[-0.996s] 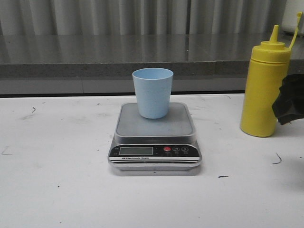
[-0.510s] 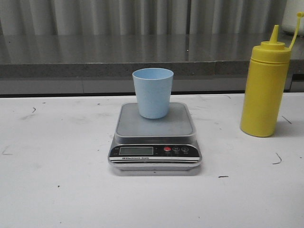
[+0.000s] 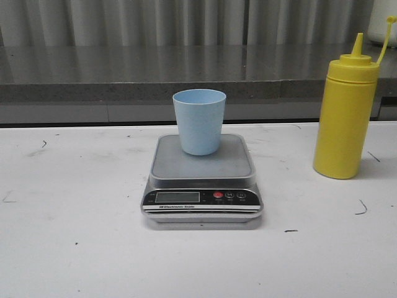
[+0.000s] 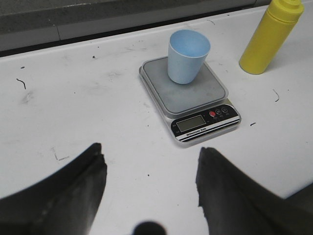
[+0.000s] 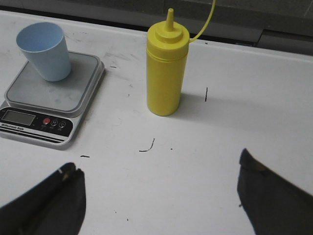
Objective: Pour seasoning into cup on scale with both arms
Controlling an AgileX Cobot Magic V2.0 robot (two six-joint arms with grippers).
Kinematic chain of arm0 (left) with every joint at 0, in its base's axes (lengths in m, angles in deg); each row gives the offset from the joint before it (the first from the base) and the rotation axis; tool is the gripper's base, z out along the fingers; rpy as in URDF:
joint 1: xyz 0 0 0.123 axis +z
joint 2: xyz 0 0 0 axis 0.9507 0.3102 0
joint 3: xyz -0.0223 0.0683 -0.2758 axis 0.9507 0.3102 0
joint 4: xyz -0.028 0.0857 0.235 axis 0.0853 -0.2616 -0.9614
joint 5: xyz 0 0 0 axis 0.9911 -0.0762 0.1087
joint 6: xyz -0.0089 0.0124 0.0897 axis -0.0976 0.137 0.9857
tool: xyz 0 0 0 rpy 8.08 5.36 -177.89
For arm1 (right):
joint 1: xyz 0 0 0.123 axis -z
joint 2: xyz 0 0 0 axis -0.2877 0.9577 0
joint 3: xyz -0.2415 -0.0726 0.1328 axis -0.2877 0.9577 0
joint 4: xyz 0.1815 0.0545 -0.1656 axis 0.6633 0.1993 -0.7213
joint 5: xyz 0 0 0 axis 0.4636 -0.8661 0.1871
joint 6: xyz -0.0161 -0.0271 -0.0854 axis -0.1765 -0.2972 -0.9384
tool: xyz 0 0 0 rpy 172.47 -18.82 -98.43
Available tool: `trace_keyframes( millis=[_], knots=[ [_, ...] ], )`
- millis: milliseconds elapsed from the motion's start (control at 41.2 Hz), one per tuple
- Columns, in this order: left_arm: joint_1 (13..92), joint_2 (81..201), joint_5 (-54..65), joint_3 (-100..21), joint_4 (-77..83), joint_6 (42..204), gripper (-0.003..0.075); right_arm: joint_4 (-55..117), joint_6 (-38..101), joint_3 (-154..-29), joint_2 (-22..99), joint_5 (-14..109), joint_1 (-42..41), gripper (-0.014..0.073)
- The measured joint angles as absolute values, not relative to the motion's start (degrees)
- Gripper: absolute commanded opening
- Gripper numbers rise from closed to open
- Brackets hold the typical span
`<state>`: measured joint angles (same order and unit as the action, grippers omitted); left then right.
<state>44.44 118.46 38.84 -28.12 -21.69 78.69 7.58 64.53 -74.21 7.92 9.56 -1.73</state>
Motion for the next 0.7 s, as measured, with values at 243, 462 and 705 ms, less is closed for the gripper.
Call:
trace_keyframes(
  millis=[243,462,705],
  knots=[
    [44.4,118.5,38.8,-28.1,-21.7,78.7,0.0407,9.5,64.5,-73.4,5.0,6.6,-1.7,0.0643],
    [44.4,118.5,38.8,-28.1,-21.7,78.7,0.0407,9.6,64.5,-73.3,5.0,6.5,-1.7,0.0627],
    [44.4,118.5,38.8,-28.1,-21.7,78.7,0.0407,9.6,64.5,-73.3,5.0,6.5,-1.7,0.0195]
  ],
)
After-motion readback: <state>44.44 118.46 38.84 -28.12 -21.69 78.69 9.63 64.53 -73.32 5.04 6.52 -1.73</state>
